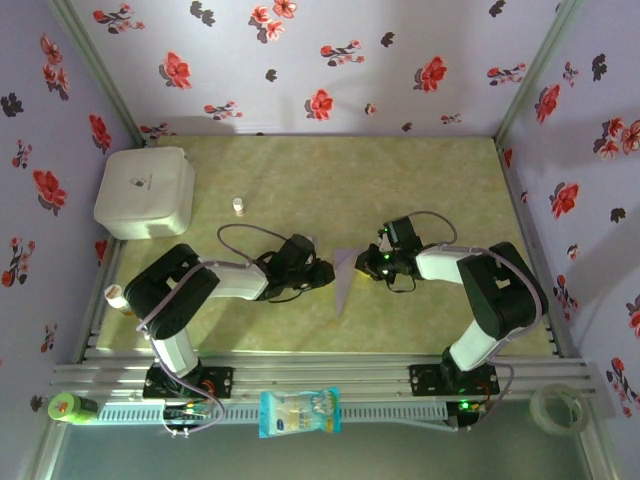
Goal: Fold a paper plane with a square sheet of paper (pick it up from the middle)
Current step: Turn over a paper plane at the center of the table.
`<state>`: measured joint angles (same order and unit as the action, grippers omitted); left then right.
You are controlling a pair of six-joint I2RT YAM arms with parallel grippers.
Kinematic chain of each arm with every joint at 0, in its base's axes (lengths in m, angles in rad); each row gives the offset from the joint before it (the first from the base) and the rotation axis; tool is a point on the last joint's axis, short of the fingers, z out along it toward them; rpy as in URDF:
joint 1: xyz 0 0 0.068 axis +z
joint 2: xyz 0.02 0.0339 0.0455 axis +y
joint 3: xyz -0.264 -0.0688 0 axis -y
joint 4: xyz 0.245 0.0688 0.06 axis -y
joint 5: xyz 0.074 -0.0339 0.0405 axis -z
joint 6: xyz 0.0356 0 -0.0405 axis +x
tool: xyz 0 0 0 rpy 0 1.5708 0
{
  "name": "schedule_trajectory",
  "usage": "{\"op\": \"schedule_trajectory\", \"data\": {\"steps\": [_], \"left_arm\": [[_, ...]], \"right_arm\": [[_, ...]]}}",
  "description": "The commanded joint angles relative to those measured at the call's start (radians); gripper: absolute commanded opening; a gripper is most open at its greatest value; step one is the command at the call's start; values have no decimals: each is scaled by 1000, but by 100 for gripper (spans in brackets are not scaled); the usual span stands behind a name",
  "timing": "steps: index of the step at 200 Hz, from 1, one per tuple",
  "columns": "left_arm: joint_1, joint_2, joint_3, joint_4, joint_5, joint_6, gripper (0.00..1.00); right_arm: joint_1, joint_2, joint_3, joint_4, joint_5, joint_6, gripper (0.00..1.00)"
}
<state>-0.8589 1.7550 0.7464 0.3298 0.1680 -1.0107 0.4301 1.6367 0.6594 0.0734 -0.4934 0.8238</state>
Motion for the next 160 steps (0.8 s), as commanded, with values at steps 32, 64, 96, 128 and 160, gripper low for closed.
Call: {"op": "schedule_trajectory", "data": {"steps": [32, 64, 96, 128, 160], "left_arm": [[1, 43, 41, 39, 72, 35, 28], [-3, 54, 33, 20, 108, 37, 29], [-11, 33, 0, 34, 141, 34, 30], [-15, 23, -10, 41, 178, 30, 30], [-22, 30, -15, 41, 197, 18, 29]], "right_arm": [[9, 19, -12, 14, -8, 18, 15], [9, 16, -14, 14, -7, 18, 15], [9, 18, -12, 11, -5, 15, 15], [9, 24, -14, 10, -7, 15, 15], [9, 22, -19, 12, -6, 15, 15]]}}
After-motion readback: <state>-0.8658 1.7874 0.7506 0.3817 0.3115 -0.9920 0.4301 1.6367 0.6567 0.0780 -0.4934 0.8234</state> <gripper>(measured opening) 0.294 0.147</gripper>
